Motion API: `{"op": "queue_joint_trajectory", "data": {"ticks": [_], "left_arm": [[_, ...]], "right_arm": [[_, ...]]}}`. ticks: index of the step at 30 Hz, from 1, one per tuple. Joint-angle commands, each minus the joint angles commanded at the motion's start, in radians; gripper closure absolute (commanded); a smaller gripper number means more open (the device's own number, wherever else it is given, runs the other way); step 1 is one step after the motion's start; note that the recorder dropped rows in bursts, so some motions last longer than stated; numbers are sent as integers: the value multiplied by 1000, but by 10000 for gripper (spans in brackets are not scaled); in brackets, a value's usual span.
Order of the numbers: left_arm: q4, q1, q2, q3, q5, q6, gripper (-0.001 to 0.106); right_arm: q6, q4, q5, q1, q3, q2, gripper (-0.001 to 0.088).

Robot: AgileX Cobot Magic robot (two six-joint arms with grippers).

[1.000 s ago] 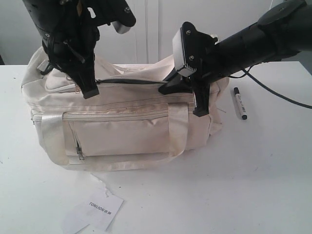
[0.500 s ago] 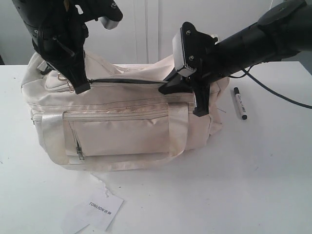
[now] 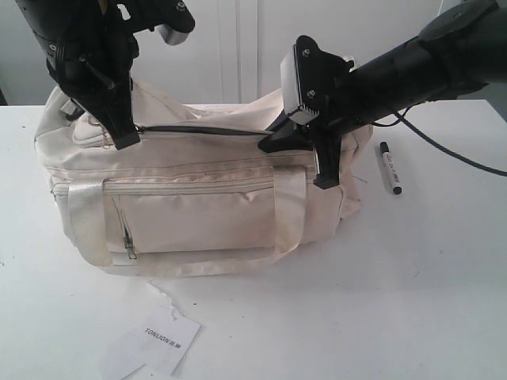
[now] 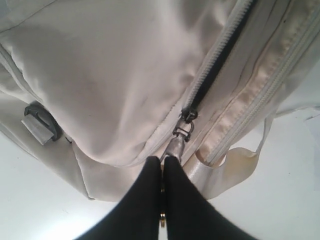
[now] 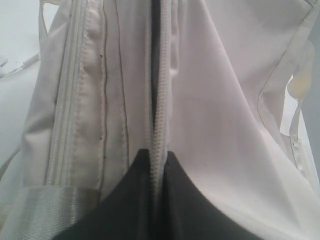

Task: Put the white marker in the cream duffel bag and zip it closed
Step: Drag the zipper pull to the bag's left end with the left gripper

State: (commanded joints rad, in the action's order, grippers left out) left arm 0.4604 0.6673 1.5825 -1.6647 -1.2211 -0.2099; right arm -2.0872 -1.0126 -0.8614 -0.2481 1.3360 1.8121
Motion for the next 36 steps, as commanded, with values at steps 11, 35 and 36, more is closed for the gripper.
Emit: {"op": "queue_joint_trajectory", "data": {"ticks": [11,35,36], "left_arm": [[-33,-29,0,0,0,-13,1053],[-39,-89,0,0,0,-36,1053],[-33,-89,0,0,0,-36,1053]], "right_arm": [[4,0,0,0,0,0,868],[5,0,2,0,0,0,868],[5,0,2,0,0,0,868]]}}
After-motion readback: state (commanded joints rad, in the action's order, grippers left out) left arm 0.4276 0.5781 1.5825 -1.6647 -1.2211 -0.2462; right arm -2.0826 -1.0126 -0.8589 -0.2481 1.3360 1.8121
